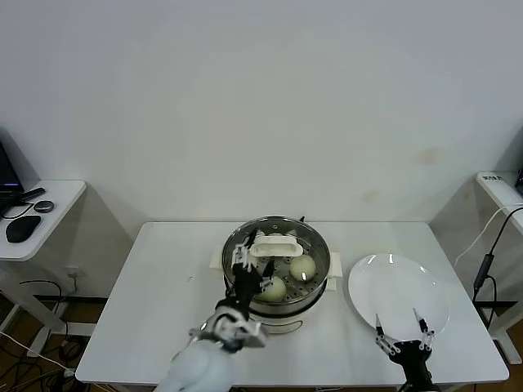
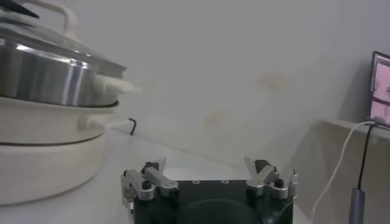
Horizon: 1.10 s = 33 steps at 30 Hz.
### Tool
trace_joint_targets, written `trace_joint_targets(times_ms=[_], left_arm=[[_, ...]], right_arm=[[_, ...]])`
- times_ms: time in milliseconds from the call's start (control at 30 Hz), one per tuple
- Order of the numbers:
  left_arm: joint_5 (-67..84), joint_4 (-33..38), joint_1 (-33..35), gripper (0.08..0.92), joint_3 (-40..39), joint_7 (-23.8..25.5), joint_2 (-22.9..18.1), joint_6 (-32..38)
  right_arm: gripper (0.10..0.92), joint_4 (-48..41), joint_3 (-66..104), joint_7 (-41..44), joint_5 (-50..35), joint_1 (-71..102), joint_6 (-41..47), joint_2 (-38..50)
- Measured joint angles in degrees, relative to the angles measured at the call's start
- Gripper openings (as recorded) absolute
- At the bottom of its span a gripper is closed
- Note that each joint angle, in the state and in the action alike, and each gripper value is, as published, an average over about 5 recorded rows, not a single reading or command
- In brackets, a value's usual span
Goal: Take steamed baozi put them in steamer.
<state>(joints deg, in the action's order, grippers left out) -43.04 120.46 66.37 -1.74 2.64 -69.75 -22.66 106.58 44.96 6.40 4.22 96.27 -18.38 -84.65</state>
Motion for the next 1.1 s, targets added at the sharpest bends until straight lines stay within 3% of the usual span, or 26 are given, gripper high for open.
trace_joint_targets(times_ms=[300,533,1100], left_arm=[[25.64,7.93,20.76,0.823,13.64,-7.96,-1.82,18.91],[39.39,9.13,34.1,0.823,19.37,-12.24,-4.1,25.47],[51.18,0.66,44.16,0.823,28.86,-13.31,-8.94,35.9]], right_arm=[[0.823,1.44,-1.42,0.61,-2.56,1.28,0.62,1.37],[0.823,3.42,-3.23,1.32,-6.81,3.5,2.45,4.0],[0.823,5.86,-5.25,1.04,-12.21,6.04,7.02,7.13]])
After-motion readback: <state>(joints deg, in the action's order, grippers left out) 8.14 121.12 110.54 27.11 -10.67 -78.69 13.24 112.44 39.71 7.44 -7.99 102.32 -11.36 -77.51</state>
